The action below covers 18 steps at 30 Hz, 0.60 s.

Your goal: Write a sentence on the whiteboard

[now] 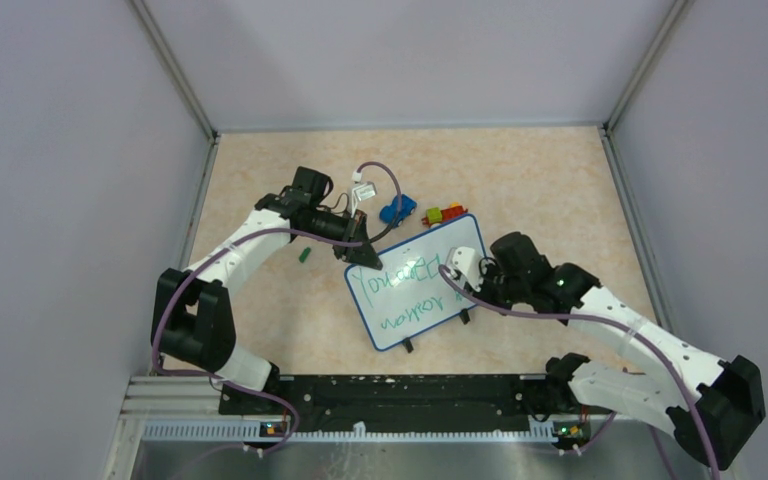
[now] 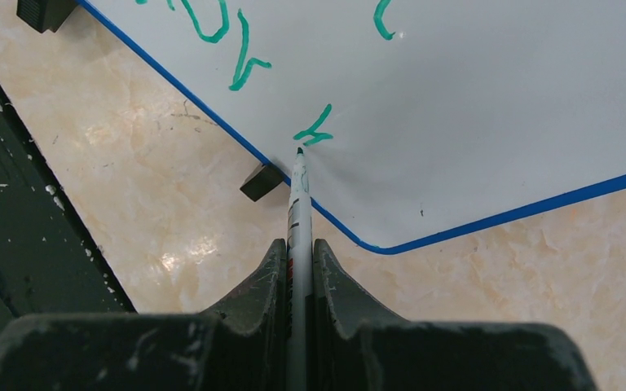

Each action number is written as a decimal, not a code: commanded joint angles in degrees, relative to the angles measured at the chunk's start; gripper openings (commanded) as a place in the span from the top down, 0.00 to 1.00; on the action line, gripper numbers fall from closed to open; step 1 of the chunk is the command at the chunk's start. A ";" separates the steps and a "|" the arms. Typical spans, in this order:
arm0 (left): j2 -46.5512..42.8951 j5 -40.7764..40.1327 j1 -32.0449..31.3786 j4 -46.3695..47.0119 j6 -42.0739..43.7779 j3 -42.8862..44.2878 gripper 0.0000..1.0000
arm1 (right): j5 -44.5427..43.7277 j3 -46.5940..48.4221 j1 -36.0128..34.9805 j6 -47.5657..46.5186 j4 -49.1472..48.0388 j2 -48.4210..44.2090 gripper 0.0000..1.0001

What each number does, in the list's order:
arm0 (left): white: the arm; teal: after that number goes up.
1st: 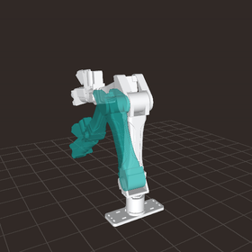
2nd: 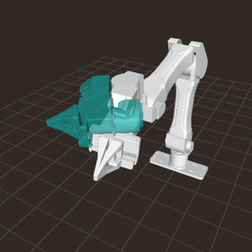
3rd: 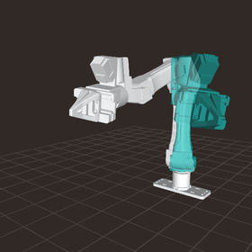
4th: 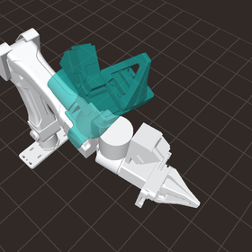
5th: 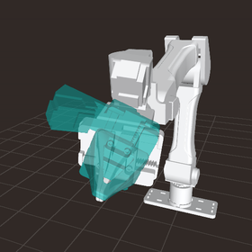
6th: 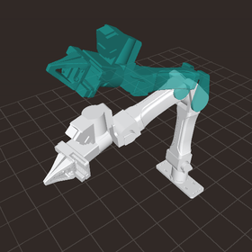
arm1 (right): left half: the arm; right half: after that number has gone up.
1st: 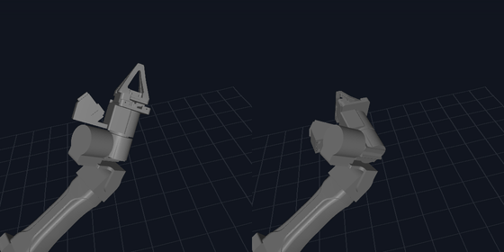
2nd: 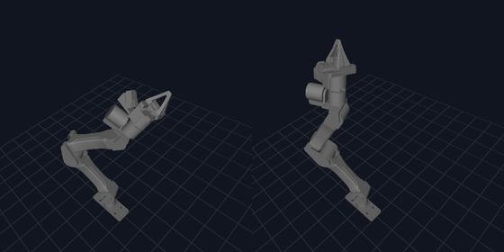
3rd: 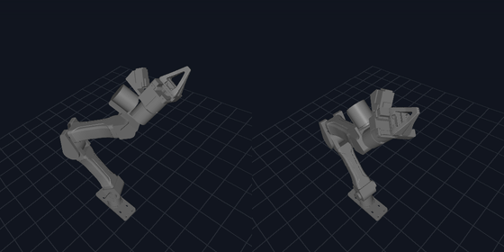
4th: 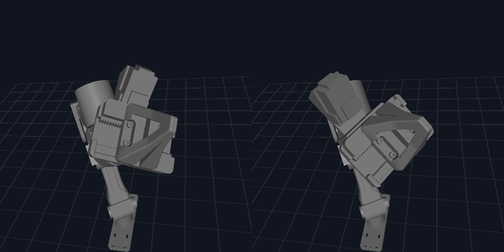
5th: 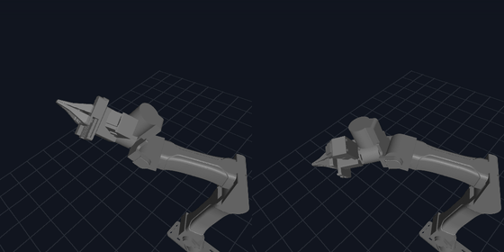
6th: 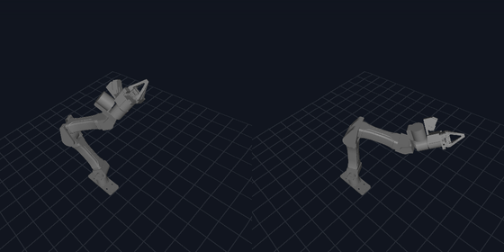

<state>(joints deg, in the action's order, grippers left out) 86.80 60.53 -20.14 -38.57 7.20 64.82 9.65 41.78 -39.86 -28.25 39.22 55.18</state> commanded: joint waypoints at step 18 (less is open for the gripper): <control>1.61 -1.03 -0.51 0.60 0.88 0.84 1.00 | -6.53 3.72 0.83 0.36 -2.23 -0.28 1.00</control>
<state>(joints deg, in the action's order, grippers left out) 86.80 60.58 -20.14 -38.59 7.20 64.82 4.91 44.21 -39.83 -28.05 39.72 54.41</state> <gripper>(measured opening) 0.112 0.094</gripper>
